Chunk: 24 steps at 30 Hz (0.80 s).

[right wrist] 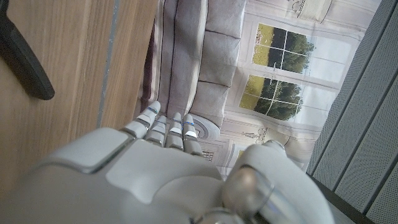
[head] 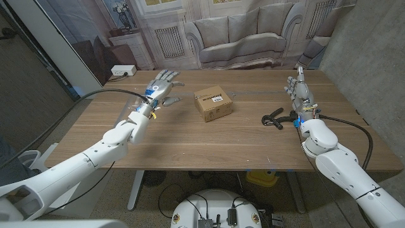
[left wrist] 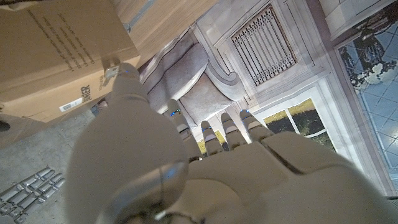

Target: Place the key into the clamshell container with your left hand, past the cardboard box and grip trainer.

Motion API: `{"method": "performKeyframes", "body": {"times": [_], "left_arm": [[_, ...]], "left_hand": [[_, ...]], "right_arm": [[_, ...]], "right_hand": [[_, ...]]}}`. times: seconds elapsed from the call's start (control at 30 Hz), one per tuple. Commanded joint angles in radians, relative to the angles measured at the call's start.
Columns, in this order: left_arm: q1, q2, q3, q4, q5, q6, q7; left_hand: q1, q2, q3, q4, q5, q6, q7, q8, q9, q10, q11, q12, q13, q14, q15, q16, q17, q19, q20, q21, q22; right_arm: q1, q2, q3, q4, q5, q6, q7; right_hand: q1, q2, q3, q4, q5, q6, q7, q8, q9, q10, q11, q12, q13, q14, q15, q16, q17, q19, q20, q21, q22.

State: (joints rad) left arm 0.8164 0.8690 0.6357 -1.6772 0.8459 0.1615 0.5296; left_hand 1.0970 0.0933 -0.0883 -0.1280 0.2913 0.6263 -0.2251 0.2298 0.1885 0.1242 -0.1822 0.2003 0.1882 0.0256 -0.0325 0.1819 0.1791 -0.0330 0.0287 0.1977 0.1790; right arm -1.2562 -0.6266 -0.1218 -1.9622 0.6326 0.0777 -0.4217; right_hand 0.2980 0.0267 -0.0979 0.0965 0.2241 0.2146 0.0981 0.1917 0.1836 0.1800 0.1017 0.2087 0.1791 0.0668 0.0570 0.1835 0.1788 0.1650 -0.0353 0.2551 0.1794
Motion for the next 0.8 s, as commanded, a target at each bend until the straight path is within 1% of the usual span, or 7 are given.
{"method": "performKeyframes", "body": {"times": [0.03,0.17,0.3,0.43,0.63,0.73,0.8], "left_arm": [[-0.052,-0.012,0.037,0.026,0.035,-0.009,-0.039],[-0.065,-0.017,0.045,0.038,0.039,-0.023,-0.037],[-0.077,-0.025,0.054,0.051,0.043,-0.039,-0.027],[-0.089,-0.029,0.065,0.062,0.052,-0.055,-0.020],[-0.103,-0.032,0.077,0.079,0.066,-0.070,-0.015],[-0.112,-0.039,0.086,0.099,0.073,-0.083,0.004],[-0.118,-0.043,0.092,0.110,0.076,-0.092,0.014]], "left_hand": [[0.006,0.003,-0.005,0.001,0.000,0.010,0.004,0.000,0.003,-0.001,-0.005,0.003,0.004,-0.008,-0.099,0.004,0.003,-0.002,0.007,0.007,0.006],[0.009,0.005,-0.004,0.002,-0.001,0.026,0.005,0.005,0.005,0.001,-0.009,0.004,0.004,-0.010,-0.098,0.004,0.003,-0.003,0.008,0.007,0.006],[0.016,0.011,-0.003,0.003,-0.001,0.067,0.005,0.019,0.009,0.017,-0.008,0.009,0.004,-0.007,-0.099,0.005,0.002,-0.003,0.011,0.007,0.006],[0.020,0.012,-0.003,0.003,-0.002,0.089,0.004,0.026,0.010,0.020,-0.016,0.010,0.004,0.000,-0.104,0.008,0.002,-0.001,0.009,0.008,0.006],[0.024,0.010,-0.004,0.003,-0.003,0.104,0.003,0.029,0.011,0.027,-0.017,0.012,0.003,0.007,-0.105,0.009,0.002,0.003,0.008,0.009,0.005],[0.027,0.009,-0.005,0.002,-0.003,0.112,0.003,0.031,0.011,0.035,-0.013,0.014,0.003,0.009,-0.106,0.010,0.002,0.006,0.008,0.010,0.005],[0.029,0.009,-0.005,0.002,-0.003,0.118,0.003,0.032,0.011,0.039,-0.016,0.015,0.003,0.014,-0.105,0.011,0.002,0.008,0.009,0.011,0.005]], "right_arm": [[0.004,0.003,0.001,0.003,0.003,-0.009,-0.002],[0.011,0.005,-0.003,0.010,0.002,-0.006,0.001],[0.017,0.006,-0.006,0.015,0.001,-0.005,0.004],[0.021,0.008,-0.009,0.021,0.001,-0.002,0.008],[0.024,0.011,-0.013,0.027,0.003,0.001,0.010],[0.023,0.014,-0.013,0.028,0.001,0.005,0.007],[0.021,0.015,-0.012,0.027,-0.002,0.010,0.003]], "right_hand": [[-0.003,-0.001,-0.006,-0.001,0.005,0.008,-0.002,0.004,0.004,0.008,0.002,0.002,0.006,0.010,0.002,0.004,0.005,0.010,-0.004,-0.001,0.001],[-0.003,0.000,-0.007,-0.001,0.005,0.008,-0.002,0.004,0.004,0.008,0.003,0.002,0.006,0.011,0.003,0.005,0.005,0.010,-0.004,-0.002,0.001],[-0.003,0.000,-0.007,-0.002,0.005,0.009,-0.003,0.004,0.004,0.009,0.005,0.003,0.006,0.010,0.002,0.004,0.005,0.011,-0.003,-0.003,0.001],[-0.003,0.000,-0.008,-0.002,0.005,0.009,-0.003,0.004,0.004,0.009,0.006,0.002,0.006,0.011,0.003,0.005,0.005,0.012,-0.004,-0.004,0.001],[-0.003,0.000,-0.008,-0.002,0.005,0.010,-0.003,0.004,0.004,0.010,0.006,0.002,0.006,0.013,0.003,0.005,0.005,0.013,-0.003,-0.005,0.001],[-0.003,0.001,-0.009,-0.002,0.005,0.009,-0.003,0.004,0.004,0.010,0.003,0.003,0.006,0.013,0.003,0.005,0.005,0.013,-0.002,-0.006,0.002],[-0.003,0.001,-0.009,-0.002,0.005,0.009,-0.003,0.004,0.004,0.011,0.004,0.003,0.006,0.013,0.003,0.005,0.005,0.013,-0.003,-0.007,0.002]]}}
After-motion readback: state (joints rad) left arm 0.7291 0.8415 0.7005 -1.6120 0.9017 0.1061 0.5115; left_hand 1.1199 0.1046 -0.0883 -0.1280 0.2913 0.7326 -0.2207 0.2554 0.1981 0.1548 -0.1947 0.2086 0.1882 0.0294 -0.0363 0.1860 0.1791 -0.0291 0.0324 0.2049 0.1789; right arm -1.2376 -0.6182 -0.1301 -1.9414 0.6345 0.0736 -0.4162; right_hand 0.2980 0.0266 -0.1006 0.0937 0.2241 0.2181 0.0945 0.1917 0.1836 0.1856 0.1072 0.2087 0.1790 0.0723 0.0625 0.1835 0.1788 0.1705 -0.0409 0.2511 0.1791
